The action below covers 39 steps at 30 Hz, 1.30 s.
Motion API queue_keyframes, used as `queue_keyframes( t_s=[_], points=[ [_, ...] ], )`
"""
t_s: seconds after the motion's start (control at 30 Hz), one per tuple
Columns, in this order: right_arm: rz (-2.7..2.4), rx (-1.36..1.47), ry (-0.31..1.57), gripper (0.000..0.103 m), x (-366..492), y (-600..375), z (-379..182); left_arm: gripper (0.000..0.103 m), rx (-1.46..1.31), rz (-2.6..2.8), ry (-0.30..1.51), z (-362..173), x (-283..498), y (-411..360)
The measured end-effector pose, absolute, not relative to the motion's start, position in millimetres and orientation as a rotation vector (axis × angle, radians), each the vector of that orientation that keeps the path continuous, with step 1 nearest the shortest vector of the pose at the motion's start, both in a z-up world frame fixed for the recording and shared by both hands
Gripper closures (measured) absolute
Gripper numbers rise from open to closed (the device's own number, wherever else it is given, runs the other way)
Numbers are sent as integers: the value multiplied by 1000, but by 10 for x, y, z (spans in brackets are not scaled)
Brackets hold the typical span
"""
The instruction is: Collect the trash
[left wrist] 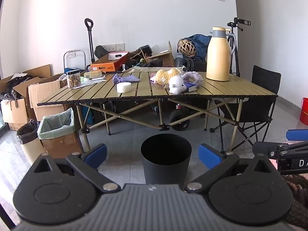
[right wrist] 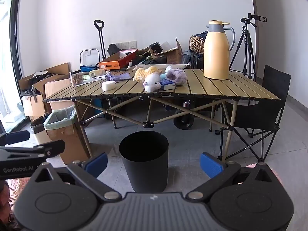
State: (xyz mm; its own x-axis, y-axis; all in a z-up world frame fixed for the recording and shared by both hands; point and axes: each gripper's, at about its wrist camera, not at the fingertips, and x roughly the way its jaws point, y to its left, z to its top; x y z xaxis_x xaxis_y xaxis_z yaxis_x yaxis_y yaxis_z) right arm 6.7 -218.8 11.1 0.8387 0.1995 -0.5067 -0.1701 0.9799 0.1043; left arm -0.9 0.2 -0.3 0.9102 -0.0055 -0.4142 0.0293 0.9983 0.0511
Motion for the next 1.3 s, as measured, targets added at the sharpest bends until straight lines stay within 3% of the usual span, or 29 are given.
queue_keyframes(
  t_s=[1.3],
  points=[
    [196, 40, 537, 0, 53, -2177, 131, 0, 39, -19, 445, 47, -7, 76]
  ],
)
